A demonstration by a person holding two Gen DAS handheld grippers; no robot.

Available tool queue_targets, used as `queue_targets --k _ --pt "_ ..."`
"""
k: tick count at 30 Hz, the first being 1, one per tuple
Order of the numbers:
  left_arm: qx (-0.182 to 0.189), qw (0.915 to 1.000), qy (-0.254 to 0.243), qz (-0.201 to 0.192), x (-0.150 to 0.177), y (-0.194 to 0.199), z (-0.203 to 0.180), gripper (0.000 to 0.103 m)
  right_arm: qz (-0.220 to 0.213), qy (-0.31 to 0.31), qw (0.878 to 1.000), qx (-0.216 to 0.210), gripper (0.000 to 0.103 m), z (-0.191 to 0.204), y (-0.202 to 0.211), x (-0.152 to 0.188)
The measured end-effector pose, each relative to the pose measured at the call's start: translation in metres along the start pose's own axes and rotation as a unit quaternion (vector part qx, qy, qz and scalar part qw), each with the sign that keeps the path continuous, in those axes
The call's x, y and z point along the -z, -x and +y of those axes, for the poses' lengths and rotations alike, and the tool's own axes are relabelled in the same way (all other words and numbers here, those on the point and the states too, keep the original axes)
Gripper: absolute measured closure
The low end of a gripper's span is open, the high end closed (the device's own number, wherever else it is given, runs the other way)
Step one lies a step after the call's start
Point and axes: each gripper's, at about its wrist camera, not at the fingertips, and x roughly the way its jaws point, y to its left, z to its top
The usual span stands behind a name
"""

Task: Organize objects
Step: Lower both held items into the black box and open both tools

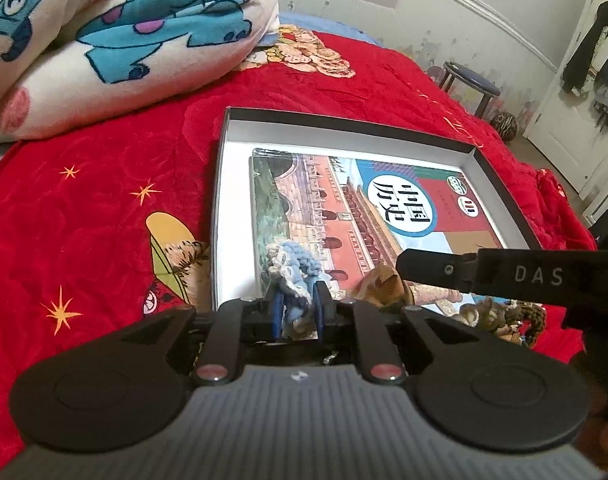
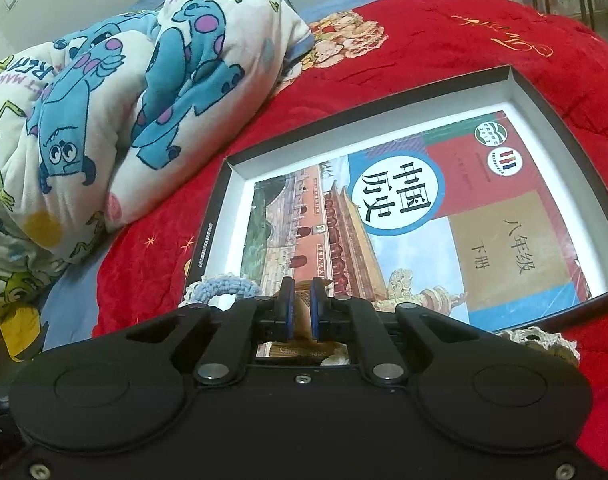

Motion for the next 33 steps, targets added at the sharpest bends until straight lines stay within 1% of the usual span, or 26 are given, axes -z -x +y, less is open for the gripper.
queue_targets --k 4,17,20,24,27,28,30,32,33 --pt "-0.002 1.0 0.0 0.0 0.0 0.0 0.001 0.067 0.001 0.0 1.0 -0.001 0.094 0.0 0.0 0.0" --pt "0.005 1.0 0.003 0.001 0.0 0.0 0.003 0.066 0.002 -0.002 1.0 -0.006 0.094 -0.001 0.003 0.0" --pt "0.008 1.0 0.003 -0.001 0.001 0.0 0.004 0.062 0.002 -0.008 1.0 -0.009 0.093 -0.001 0.003 0.001" --pt "0.01 0.9999 0.007 -0.002 -0.001 0.002 0.006 0.053 0.0 -0.011 1.0 -0.016 0.092 -0.004 0.006 0.0" --pt "0.01 0.9999 0.009 -0.001 -0.002 0.007 0.007 0.052 -0.007 -0.013 0.999 -0.028 0.087 -0.007 0.014 -0.003" --pt "0.011 0.9999 0.008 -0.005 -0.003 0.011 0.008 0.051 -0.011 -0.017 0.999 -0.034 0.087 -0.009 0.019 -0.004" --pt "0.013 0.9997 0.007 -0.019 -0.004 0.02 0.009 0.044 -0.025 -0.022 0.999 -0.04 0.087 -0.015 0.033 -0.008" --pt "0.019 0.9992 0.006 -0.034 -0.005 0.031 0.011 0.041 -0.048 -0.025 0.998 -0.031 0.085 -0.021 0.051 -0.011" --pt "0.022 0.9988 0.004 -0.043 -0.005 0.037 0.011 0.037 -0.056 -0.027 0.998 -0.025 0.083 -0.024 0.059 -0.012"
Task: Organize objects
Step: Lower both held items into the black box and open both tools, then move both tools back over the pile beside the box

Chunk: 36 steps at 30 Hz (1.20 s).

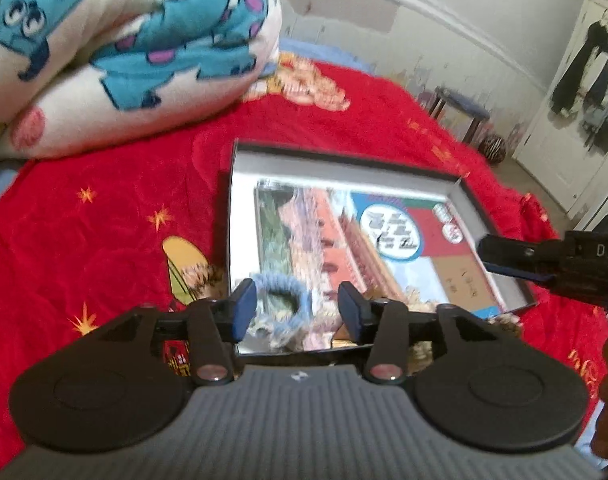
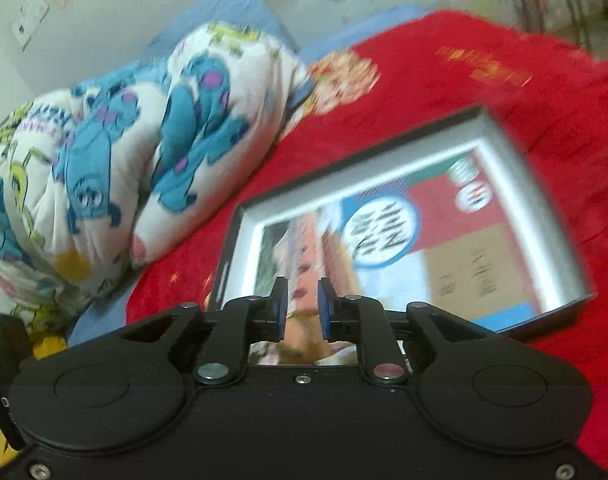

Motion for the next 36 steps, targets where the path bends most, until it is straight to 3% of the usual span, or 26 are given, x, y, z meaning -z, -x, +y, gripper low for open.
queue_targets --k 4,7,14,18,22,26,36 --pt "0.015 0.9994 -0.017 -0.027 0.001 0.027 -0.005 0.03 -0.033 -0.027 0.999 0.014 0.074 -0.012 0.035 -0.005" --pt "0.037 0.9981 -0.024 -0.044 0.006 0.046 -0.008 0.025 -0.047 -0.033 0.998 0.023 0.072 -0.01 0.051 -0.001" --pt "0.058 0.995 -0.058 -0.057 0.017 0.071 -0.022 0.021 -0.06 -0.027 0.995 0.071 0.067 0.01 0.08 0.064" --pt "0.069 0.9923 -0.092 -0.046 0.031 0.076 -0.024 0.018 -0.051 -0.051 0.994 0.08 0.064 0.012 0.081 0.097" --pt "0.066 0.9875 -0.142 -0.02 0.046 0.073 -0.026 0.018 -0.047 -0.023 0.994 0.094 0.057 0.024 0.077 0.101" --pt "0.068 0.9877 -0.14 0.013 0.046 0.062 -0.024 0.018 -0.042 -0.016 0.993 0.112 0.055 0.03 0.074 0.103" --pt "0.086 0.9803 -0.175 0.028 0.051 0.057 -0.018 0.018 -0.017 -0.013 0.992 0.126 0.05 0.029 0.063 0.115"
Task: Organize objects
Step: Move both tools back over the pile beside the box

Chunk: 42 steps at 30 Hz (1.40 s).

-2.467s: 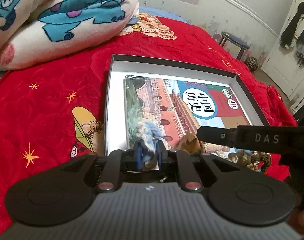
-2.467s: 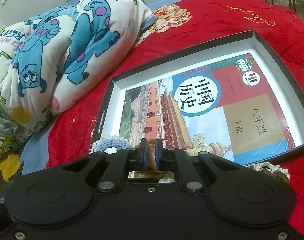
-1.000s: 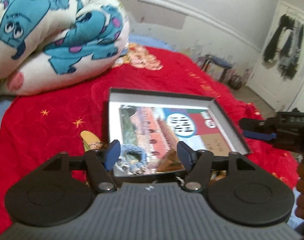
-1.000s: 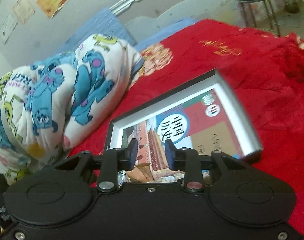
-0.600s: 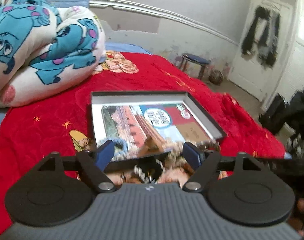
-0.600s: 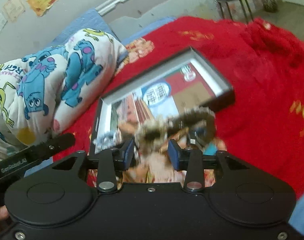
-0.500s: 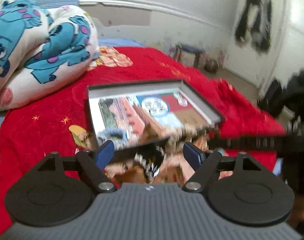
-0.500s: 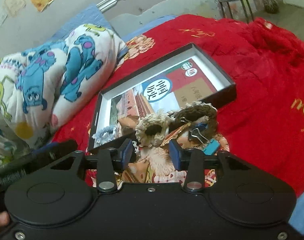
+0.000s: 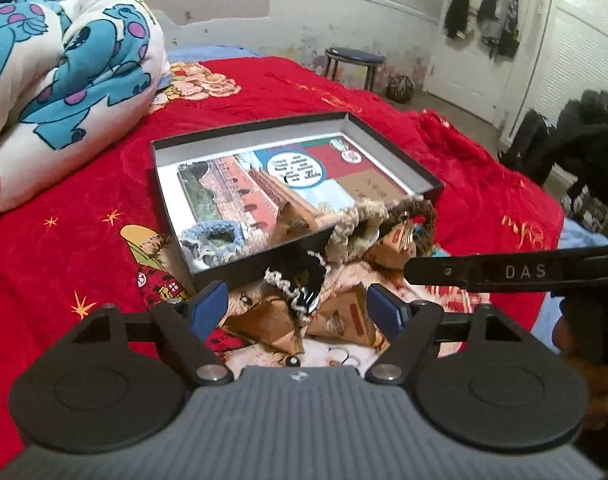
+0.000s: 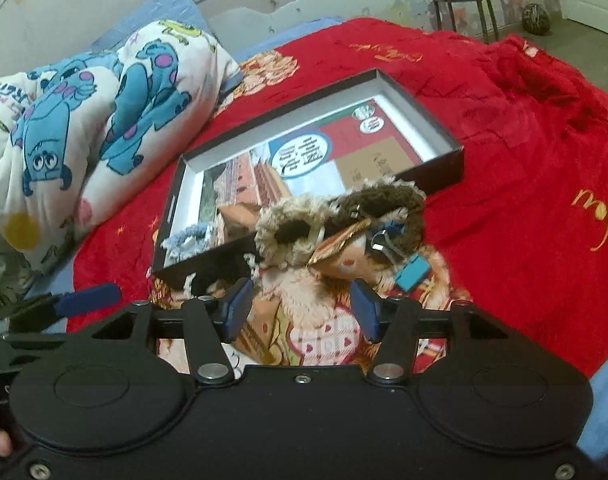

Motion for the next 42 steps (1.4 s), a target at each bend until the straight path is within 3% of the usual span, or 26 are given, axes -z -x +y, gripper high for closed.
queue_targets --k 5,11,16,20,26,35,36,42 --pt "-0.034 0.9993 0.003 0.014 0.007 -0.007 0.005 0.018 0.007 0.005 1.0 -0.018 0.05 0.006 -0.004 0.004" --pt "-0.024 0.9997 -0.005 0.001 0.008 -0.007 0.004 0.018 0.019 -0.01 0.999 -0.039 0.05 0.002 -0.013 0.007" --pt "-0.046 0.9986 -0.025 -0.012 0.01 -0.006 0.0 0.018 -0.005 -0.029 0.998 -0.047 0.05 -0.002 -0.012 0.011" --pt "-0.051 0.9983 -0.027 -0.005 0.012 -0.006 0.001 0.018 -0.056 -0.004 0.997 -0.047 0.05 0.004 -0.001 0.015" --pt "-0.071 0.9969 -0.017 0.03 0.013 -0.012 0.005 0.017 -0.042 0.05 0.997 -0.044 0.05 0.022 -0.003 0.016" --pt "-0.077 0.9952 -0.001 0.061 0.013 -0.018 0.012 0.014 -0.006 0.056 0.998 -0.019 0.024 0.028 -0.011 0.024" --pt "-0.078 0.9949 -0.004 0.064 0.013 -0.019 0.011 0.014 -0.003 0.054 0.998 -0.02 0.018 0.028 -0.012 0.024" --pt "-0.091 0.9934 -0.03 0.063 0.015 -0.023 0.006 0.01 0.011 0.03 0.999 -0.023 0.015 0.022 -0.019 0.023"
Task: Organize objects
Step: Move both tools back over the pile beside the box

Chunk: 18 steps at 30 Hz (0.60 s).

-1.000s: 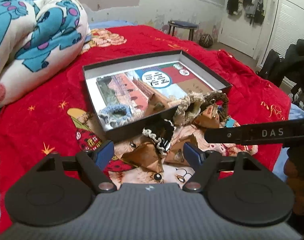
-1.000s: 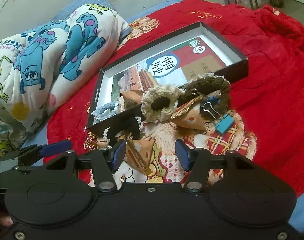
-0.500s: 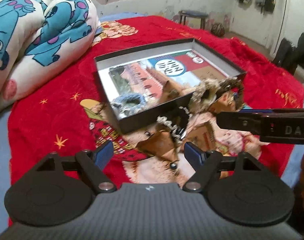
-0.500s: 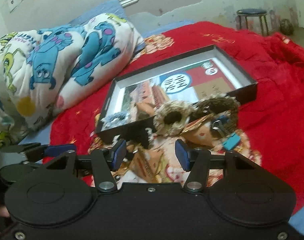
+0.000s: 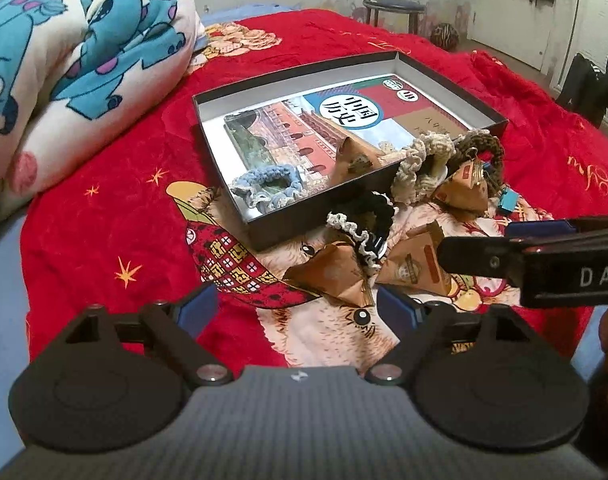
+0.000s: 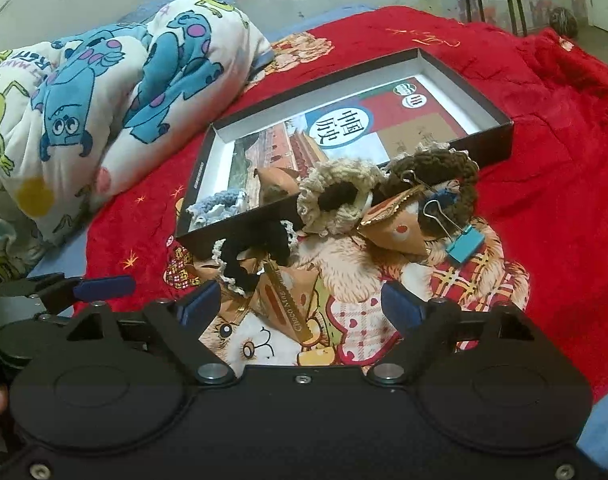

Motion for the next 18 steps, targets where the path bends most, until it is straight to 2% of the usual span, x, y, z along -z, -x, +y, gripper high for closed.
queue_targets --k 5,8,13,18 --pt "-0.022 0.9995 -0.002 -0.021 0.002 -0.002 0.0 0.01 0.002 0.006 1.0 0.011 0.014 0.004 -0.005 0.002" --pt "-0.035 0.9993 0.0 -0.011 0.003 -0.008 0.001 0.01 0.008 -0.003 1.0 0.003 0.013 0.003 -0.008 0.002" --pt "-0.031 0.9995 -0.003 -0.006 0.005 -0.016 0.001 0.011 0.01 0.003 1.0 0.011 0.011 0.005 -0.01 0.004" --pt "-0.023 0.9994 -0.026 -0.008 0.006 -0.021 -0.008 0.014 0.014 -0.013 1.0 0.008 0.011 -0.001 -0.013 0.004"
